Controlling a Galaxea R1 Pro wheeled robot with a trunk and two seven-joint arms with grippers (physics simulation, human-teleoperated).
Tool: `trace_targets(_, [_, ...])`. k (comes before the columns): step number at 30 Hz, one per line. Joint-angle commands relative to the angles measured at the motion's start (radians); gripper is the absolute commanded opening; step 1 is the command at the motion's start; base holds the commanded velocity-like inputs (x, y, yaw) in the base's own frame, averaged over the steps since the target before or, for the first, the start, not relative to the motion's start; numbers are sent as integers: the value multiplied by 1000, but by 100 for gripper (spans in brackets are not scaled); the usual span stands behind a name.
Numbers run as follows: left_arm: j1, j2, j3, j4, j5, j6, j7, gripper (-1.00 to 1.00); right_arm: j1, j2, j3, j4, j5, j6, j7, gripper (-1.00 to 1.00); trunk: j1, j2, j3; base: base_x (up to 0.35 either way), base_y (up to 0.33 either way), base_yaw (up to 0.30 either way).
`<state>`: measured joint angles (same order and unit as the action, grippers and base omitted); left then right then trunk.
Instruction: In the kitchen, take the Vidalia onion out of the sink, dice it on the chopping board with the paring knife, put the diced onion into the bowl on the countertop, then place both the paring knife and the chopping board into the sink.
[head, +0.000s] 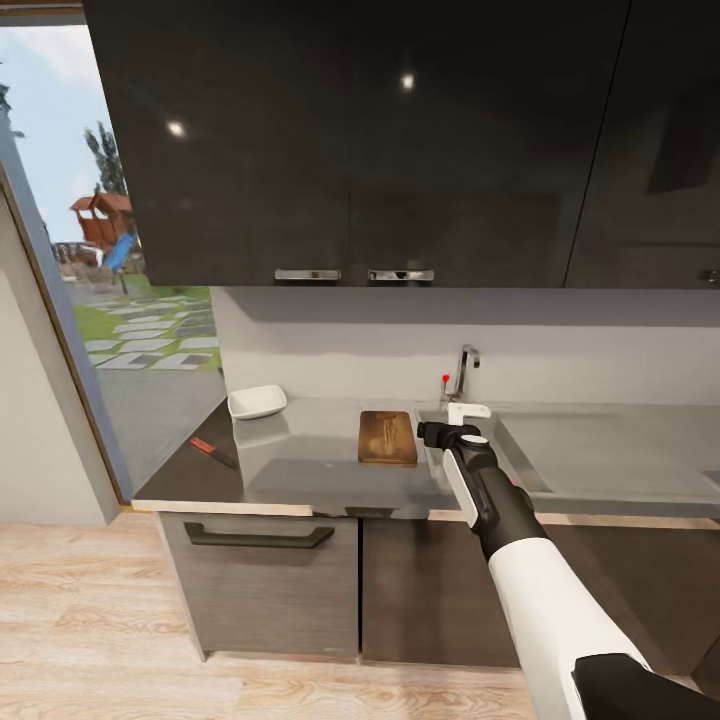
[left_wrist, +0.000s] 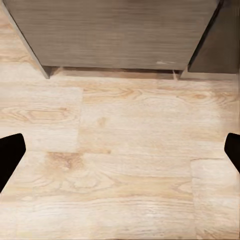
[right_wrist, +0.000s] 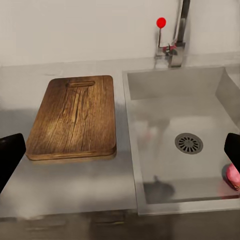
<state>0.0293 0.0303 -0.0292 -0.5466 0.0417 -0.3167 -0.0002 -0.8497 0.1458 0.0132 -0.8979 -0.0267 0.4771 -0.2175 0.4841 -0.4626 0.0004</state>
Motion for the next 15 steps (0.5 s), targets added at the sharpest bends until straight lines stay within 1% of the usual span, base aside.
trace_targets(1, [24,2,-3,-46,5,-1,0,100,0,0,2,-1,-3,5,-6,100,0,0,0,0,0,0])
trace_targets(2, [67,3,-3,-125,5,-1,0,100,0,0,2,-1,-3,5,-5,100,0,0,0,0,0,0])
trace_targets(3, [83,3,-3,-155,5,-1,0,100,0,0,1,-1,-3,5,-6,100,0,0,0,0,0,0])
trace_targets(5, [160,3,-3,-281,6,0,0,100,0,0,1,-1,-2,5,-5,100,0,0,0,0,0,0])
trace_targets(6, [181,3,-3,-312,6,0,0,100,0,0,1,-1,-2,5,-5,100,0,0,0,0,0,0])
trace_targets(7, [227,4,-3,-375,5,0,0,100,0,0,1,-1,-2,5,-5,100,0,0,0,0,0,0])
trace_targets(8, [250,4,-3,-405,5,0,0,100,0,0,1,-1,-2,5,-5,100,0,0,0,0,0,0])
trace_targets(9, [289,4,-3,-455,4,0,0,100,0,0,1,-1,-2,5,-5,100,0,0,0,0,0,0])
trace_targets(11, [334,5,-3,-514,2,-1,0,100,0,-1,0,-1,-2,6,-5,100,0,0,0,0,0,0])
trace_targets(12, [344,5,-3,-529,2,-1,0,100,0,-1,0,-1,-2,6,-5,100,0,0,0,0,0,0])
trace_targets(13, [365,6,-4,-563,2,-1,0,100,0,-1,1,-1,-2,8,-5,100,0,0,0,0,0,0])
trace_targets(15, [376,10,-4,-579,3,-1,0,100,0,-1,5,-1,-2,10,-5,100,0,0,0,0,0,0])
